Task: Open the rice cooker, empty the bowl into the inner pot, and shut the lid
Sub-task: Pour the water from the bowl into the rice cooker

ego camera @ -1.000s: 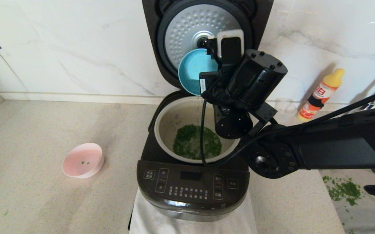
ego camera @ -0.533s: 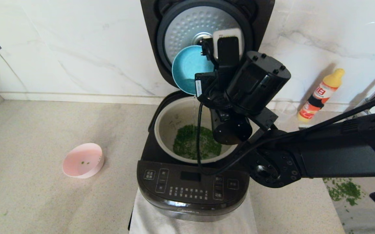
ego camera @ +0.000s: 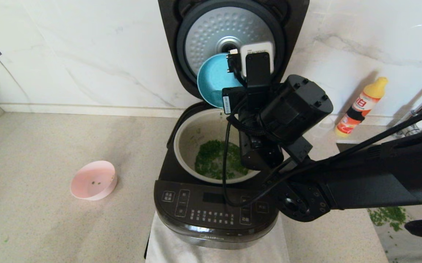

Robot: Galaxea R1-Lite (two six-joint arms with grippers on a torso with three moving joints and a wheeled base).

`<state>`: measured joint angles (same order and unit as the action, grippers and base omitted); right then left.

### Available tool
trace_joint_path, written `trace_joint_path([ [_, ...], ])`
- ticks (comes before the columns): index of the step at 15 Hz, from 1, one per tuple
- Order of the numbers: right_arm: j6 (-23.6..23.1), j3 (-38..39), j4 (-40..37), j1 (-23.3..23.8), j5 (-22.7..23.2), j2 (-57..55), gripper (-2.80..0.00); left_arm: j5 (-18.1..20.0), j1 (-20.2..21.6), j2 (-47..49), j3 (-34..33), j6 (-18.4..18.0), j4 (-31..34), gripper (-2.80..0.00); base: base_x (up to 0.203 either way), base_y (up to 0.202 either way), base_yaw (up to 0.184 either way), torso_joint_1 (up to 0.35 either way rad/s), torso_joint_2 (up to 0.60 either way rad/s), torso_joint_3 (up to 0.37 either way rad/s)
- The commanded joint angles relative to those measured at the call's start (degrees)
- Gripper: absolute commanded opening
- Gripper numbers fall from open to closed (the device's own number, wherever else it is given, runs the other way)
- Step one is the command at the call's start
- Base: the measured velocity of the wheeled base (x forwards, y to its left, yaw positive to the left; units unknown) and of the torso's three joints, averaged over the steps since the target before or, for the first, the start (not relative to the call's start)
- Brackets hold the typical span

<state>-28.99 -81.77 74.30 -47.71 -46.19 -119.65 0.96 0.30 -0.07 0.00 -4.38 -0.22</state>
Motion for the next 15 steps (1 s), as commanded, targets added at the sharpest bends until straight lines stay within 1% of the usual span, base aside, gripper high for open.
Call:
trace_joint_path([
  [1, -0.83, 0.35, 0.64, -0.36, -0.22, 0.29, -2.8, 0.0, 0.05, 0.07, -0.44, -0.02, -0.04, -2.8, 0.0, 0.0, 0.0, 0.0, 0.0, 0.0],
  [6, -4.81, 2.04, 7.14, -1.33, 0.22, -0.85, -2.8, 0.0, 0.05, 0.07, -0.44, -0.02, -0.04, -2.8, 0.0, 0.0, 0.0, 0.0, 0.0, 0.0],
  [15, -5.46, 2.15, 7.35, -2.82, 0.22, -0.32, -2.8, 0.0, 0.05, 0.07, -0.44, -0.02, -0.04, -2.8, 0.0, 0.0, 0.0, 0.0, 0.0, 0.0],
])
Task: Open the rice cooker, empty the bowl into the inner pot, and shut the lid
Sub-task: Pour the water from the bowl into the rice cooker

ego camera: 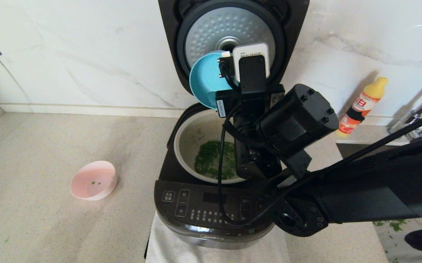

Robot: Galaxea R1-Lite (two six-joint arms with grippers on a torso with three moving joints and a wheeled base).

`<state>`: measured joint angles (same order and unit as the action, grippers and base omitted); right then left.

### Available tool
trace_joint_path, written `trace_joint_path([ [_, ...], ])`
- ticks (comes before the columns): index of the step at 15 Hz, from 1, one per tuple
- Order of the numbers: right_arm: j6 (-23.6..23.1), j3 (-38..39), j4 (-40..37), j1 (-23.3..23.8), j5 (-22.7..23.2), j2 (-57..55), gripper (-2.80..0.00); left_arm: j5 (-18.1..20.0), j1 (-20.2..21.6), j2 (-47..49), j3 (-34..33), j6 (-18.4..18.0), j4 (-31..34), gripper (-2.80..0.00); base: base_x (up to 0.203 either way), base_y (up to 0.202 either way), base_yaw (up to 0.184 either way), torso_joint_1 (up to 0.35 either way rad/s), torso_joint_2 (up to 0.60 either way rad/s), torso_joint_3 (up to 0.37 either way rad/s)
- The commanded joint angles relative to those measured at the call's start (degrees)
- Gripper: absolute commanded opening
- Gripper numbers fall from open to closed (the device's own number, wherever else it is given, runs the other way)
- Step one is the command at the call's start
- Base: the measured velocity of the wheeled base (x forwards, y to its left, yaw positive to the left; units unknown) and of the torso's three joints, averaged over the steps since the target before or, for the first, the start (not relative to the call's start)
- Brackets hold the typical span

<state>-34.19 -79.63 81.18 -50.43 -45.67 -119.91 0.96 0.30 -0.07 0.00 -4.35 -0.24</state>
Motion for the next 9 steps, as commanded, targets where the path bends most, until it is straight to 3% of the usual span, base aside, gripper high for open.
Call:
trace_joint_path([
  [1, -0.51, 0.0, 0.56, -0.1, -0.28, -0.15, -2.8, 0.0, 0.05, 0.07, -0.44, -0.04, -0.02, -2.8, 0.0, 0.0, 0.0, 0.0, 0.0, 0.0],
  [5, -0.78, 0.34, -0.55, -0.02, -0.44, 0.44, -2.8, 0.0, 0.05, 0.07, -0.44, -0.04, -0.02, -2.8, 0.0, 0.0, 0.0, 0.0, 0.0, 0.0],
  [9, -0.39, 0.61, -8.11, -0.1, -0.91, 3.97, -2.8, 0.0, 0.05, 0.07, -0.44, -0.04, -0.02, -2.8, 0.0, 0.0, 0.0, 0.0, 0.0, 0.0],
])
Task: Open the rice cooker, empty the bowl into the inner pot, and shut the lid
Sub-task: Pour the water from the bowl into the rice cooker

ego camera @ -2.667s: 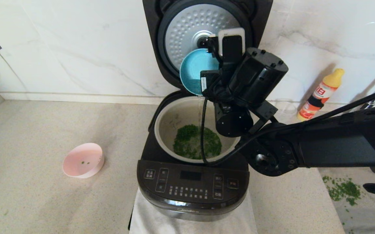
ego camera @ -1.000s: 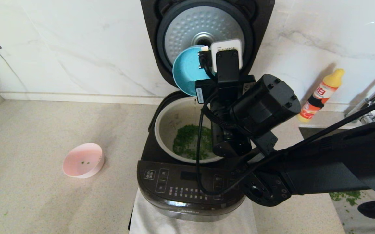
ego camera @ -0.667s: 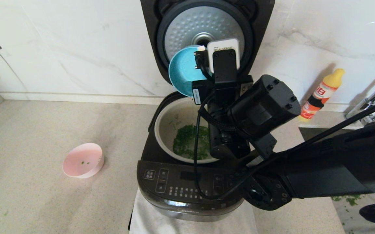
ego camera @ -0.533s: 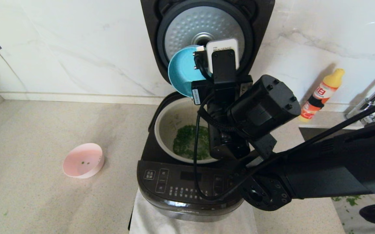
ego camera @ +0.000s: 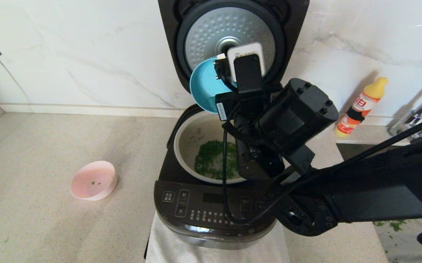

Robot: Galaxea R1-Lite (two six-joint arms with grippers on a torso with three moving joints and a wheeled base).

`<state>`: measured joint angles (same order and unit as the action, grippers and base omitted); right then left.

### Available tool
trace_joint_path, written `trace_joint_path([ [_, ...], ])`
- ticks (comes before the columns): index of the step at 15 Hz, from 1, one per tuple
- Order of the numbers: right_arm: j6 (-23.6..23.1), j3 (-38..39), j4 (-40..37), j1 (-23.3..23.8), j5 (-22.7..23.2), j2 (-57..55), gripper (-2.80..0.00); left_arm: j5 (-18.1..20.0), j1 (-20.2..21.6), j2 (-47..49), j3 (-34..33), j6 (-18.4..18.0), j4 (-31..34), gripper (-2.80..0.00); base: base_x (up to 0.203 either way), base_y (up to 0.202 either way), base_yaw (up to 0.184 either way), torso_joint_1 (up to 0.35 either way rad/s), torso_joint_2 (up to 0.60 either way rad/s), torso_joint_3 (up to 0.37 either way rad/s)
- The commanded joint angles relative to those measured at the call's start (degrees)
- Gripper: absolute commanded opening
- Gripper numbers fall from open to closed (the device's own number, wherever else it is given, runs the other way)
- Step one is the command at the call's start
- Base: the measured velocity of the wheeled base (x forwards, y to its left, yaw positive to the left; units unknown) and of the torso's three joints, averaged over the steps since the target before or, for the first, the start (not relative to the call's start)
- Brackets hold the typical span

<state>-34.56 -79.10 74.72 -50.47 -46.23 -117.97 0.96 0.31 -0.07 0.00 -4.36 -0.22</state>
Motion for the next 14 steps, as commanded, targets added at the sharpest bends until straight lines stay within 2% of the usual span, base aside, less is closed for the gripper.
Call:
trace_joint_path([
  [1, 0.35, 0.21, -4.41, -0.15, -0.51, 2.85, -2.8, 0.0, 0.04, 0.07, -0.45, -0.04, -0.04, -2.8, 0.0, 0.0, 0.0, 0.0, 0.0, 0.0],
  [3, 2.07, 0.35, -10.4, -0.16, -0.84, 4.72, -2.8, 0.0, 0.04, 0.07, -0.44, -0.04, -0.04, -2.8, 0.0, 0.0, 0.0, 0.0, 0.0, 0.0],
  [5, 6.08, 0.35, -19.07, 0.05, -1.31, 6.92, -2.8, 0.0, 0.04, 0.07, -0.44, -0.04, -0.04, -2.8, 0.0, 0.0, 0.0, 0.0, 0.0, 0.0],
  [8, 17.32, -0.67, -38.53, 0.35, -1.27, 12.21, -2.8, 0.0, 0.04, 0.07, -0.44, -0.04, -0.04, -2.8, 0.0, 0.0, 0.0, 0.0, 0.0, 0.0],
  [11, 28.76, -3.82, -55.98, 2.76, -0.22, 17.24, -2.8, 0.0, 0.04, 0.07, -0.44, -0.04, -0.04, -2.8, 0.0, 0.0, 0.0, 0.0, 0.0, 0.0],
  [14, 34.42, -5.73, -65.65, 4.83, 1.08, 22.09, -2.8, 0.0, 0.04, 0.07, -0.44, -0.04, -0.04, -2.8, 0.0, 0.0, 0.0, 0.0, 0.0, 0.0],
])
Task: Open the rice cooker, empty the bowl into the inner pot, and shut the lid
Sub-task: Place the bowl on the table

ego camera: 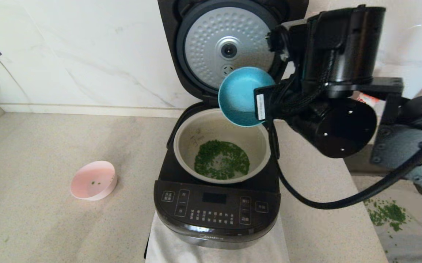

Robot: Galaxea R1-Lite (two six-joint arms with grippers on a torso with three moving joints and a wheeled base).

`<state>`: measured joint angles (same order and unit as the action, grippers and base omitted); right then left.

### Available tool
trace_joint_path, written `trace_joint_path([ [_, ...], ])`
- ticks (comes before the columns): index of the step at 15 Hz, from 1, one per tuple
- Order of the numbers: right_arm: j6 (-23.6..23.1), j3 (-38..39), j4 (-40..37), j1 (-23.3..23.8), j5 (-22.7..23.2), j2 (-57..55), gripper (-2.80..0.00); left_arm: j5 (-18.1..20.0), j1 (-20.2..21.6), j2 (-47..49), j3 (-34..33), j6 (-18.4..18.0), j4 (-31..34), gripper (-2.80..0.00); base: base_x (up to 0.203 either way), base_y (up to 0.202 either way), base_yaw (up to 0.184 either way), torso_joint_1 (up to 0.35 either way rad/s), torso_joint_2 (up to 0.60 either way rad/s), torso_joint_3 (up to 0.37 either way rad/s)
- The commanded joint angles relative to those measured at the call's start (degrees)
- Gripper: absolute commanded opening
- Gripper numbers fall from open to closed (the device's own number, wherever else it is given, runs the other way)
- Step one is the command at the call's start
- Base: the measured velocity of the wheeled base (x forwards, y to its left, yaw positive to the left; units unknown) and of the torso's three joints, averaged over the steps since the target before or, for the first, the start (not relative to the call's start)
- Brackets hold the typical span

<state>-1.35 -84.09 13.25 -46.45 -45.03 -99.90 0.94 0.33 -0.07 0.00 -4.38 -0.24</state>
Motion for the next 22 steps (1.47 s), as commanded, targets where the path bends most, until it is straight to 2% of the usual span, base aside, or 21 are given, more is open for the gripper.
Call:
trace_joint_path([
  [1, 2.62, -0.68, -7.46, 0.95, 0.3, 6.1, -2.8, 0.03, 0.02, 0.07, -0.44, -0.02, -0.02, -2.8, 0.0, 0.0, 0.0, 0.0, 0.0, 0.0],
  [5, 8.49, 1.08, -22.22, 1.51, 2.25, 15.17, -2.8, 0.03, 0.02, 0.07, -0.44, -0.02, -0.02, -2.8, 0.0, 0.0, 0.0, 0.0, 0.0, 0.0],
  [6, 9.65, 2.06, -25.48, 3.14, 3.05, 17.38, -2.8, 0.03, 0.02, 0.07, -0.44, -0.02, -0.02, -2.8, 0.0, 0.0, 0.0, 0.0, 0.0, 0.0],
  [9, 11.04, 7.06, -32.4, 12.41, 7.2, 24.03, -2.8, 0.03, 0.02, 0.07, -0.44, -0.02, -0.02, -2.8, 0.0, 0.0, 0.0, 0.0, 0.0, 0.0],
  [11, 11.28, 12.21, -34.16, 19.32, 11.48, 26.67, -2.8, 0.03, 0.02, 0.07, -0.44, -0.02, -0.02, -2.8, 0.0, 0.0, 0.0, 0.0, 0.0, 0.0],
  [13, 12.82, 18.79, -34.43, 25.8, 17.29, 27.81, -2.8, 0.03, 0.02, 0.07, -0.44, -0.02, -0.02, -2.8, 0.0, 0.0, 0.0, 0.0, 0.0, 0.0],
  [15, 16.06, 24.26, -34.35, 29.31, 22.84, 27.14, -2.8, 0.03, 0.02, 0.07, -0.44, -0.02, -0.02, -2.8, 0.0, 0.0, 0.0, 0.0, 0.0, 0.0],
  [17, 18.39, 29.61, -32.53, 31.89, 25.73, 24.09, -2.8, 0.03, 0.02, 0.07, -0.44, -0.02, -0.02, -2.8, 0.0, 0.0, 0.0, 0.0, 0.0, 0.0],
  [22, 19.84, 37.46, -15.29, 38.97, 31.59, 11.49, -2.8, 0.03, 0.02, 0.07, -0.44, -0.02, -0.02, -2.8, 0.0, 0.0, 0.0, 0.0, 0.0, 0.0],
])
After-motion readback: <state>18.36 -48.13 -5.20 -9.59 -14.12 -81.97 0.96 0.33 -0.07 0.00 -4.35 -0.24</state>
